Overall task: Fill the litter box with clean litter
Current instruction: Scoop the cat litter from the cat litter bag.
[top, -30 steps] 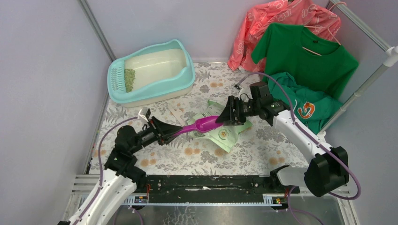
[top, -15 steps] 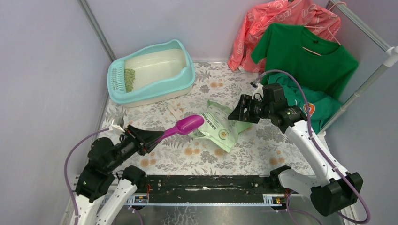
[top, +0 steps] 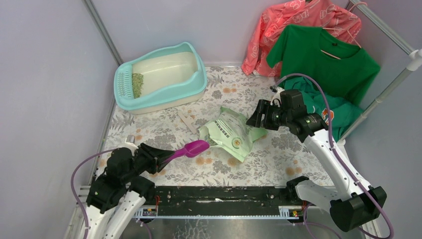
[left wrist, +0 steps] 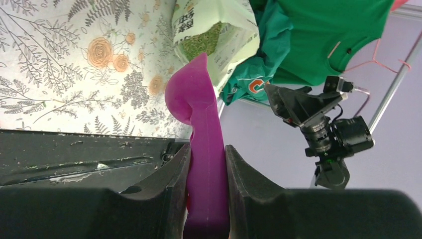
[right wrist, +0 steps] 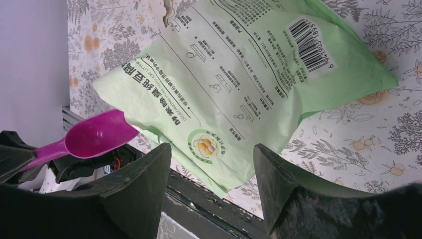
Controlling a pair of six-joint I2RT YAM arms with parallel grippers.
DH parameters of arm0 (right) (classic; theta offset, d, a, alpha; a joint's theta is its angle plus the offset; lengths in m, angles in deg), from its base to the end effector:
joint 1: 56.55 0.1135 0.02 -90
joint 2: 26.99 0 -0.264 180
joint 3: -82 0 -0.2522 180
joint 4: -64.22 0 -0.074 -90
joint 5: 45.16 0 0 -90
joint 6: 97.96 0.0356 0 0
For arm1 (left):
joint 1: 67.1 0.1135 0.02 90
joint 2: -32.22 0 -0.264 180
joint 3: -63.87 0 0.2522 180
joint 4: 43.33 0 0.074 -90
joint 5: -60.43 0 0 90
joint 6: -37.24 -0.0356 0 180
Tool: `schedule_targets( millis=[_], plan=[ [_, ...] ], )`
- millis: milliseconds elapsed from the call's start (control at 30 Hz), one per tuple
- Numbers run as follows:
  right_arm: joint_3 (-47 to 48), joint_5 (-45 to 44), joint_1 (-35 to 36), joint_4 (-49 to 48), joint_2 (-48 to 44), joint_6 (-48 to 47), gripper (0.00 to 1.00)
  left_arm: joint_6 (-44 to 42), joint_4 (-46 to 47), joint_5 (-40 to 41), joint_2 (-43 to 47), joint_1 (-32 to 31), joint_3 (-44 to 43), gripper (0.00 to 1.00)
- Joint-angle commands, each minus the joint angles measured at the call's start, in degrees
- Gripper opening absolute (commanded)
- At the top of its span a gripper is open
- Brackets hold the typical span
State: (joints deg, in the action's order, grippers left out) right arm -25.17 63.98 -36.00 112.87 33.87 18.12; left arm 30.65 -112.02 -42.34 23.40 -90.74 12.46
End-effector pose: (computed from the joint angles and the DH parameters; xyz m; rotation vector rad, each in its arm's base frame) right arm 0.2061 0.0897 0.3321 -0.0830 2.2921 0.8080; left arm 0.0357 -0.0242 0.2768 -1.0120 2.0847 -1.3131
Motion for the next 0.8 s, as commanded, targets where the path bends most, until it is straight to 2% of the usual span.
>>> schedule_targets(
  millis=[0, 233, 567, 767],
  plan=[
    [-0.5, -0.7, -0.5, -1.8, -1.3, -1.1, 0.69, -0.5, 2.8, 2.0, -2.4, -0.2, 0.3, 0.05],
    [-1.6, -0.8, -1.8, -2.3, -1.6, -2.1, 0.69, -0.8, 11.1, 1.3, -6.9, -0.2, 2.6, 0.03],
    [-3.7, 0.4, -2.9, -4.8, -1.4, -2.0, 0.69, -2.0, 17.3, 0.3, -13.8, -0.3, 3.5, 0.01],
    [-4.6, -2.0, -3.5, -5.6, -1.4, -2.1, 0.69, -3.3, 20.7, 0.7, -19.2, -0.4, 3.6, 0.00]
  ],
)
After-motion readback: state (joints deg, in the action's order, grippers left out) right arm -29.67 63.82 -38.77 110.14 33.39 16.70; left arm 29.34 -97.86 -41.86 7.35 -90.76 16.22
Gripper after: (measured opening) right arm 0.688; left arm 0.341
